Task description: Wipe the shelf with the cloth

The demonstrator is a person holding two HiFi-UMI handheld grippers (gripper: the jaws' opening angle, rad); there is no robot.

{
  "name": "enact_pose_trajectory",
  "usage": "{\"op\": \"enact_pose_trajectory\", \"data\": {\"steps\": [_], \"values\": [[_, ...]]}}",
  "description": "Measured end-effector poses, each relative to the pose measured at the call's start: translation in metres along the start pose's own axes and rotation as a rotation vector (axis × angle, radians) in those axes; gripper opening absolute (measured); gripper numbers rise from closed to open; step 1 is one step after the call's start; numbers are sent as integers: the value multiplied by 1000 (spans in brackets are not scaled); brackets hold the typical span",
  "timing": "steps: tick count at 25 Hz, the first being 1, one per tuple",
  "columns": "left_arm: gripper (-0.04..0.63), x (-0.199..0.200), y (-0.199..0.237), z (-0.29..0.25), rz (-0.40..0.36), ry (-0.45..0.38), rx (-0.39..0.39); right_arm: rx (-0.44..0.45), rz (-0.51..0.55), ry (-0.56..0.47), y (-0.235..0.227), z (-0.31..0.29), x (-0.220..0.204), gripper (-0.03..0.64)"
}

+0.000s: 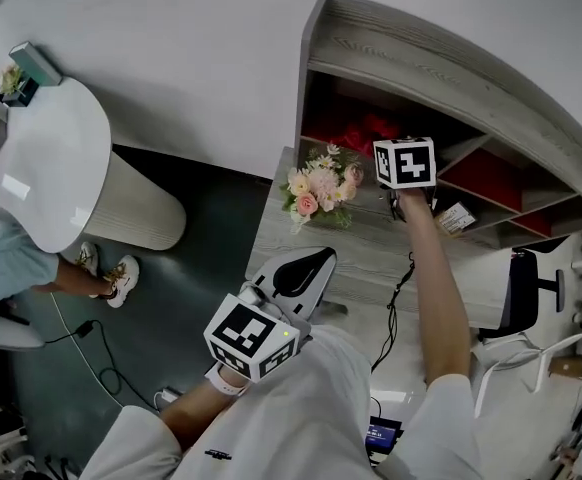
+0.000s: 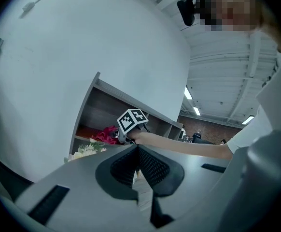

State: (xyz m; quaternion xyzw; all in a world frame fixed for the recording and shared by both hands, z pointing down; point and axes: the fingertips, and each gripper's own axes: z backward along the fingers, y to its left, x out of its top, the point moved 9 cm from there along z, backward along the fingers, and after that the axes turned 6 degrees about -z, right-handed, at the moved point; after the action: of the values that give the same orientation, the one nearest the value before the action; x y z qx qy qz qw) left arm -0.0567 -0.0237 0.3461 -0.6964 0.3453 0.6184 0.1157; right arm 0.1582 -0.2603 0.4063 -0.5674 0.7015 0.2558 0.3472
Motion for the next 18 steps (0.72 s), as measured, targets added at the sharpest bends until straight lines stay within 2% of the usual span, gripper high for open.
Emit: {"op": "enact_pose_trajectory", "data": {"steps": [11, 14, 18], "values": [[0, 0, -6, -12, -12, 21, -90, -295, -332, -98, -56, 46, -44, 83], [0, -1, -7, -15, -16, 30, -105, -303, -481, -164, -57, 52, -53, 83], [0, -1, -11, -17, -20, 41, -121, -256, -795, -288, -63, 61, -66, 83]]}}
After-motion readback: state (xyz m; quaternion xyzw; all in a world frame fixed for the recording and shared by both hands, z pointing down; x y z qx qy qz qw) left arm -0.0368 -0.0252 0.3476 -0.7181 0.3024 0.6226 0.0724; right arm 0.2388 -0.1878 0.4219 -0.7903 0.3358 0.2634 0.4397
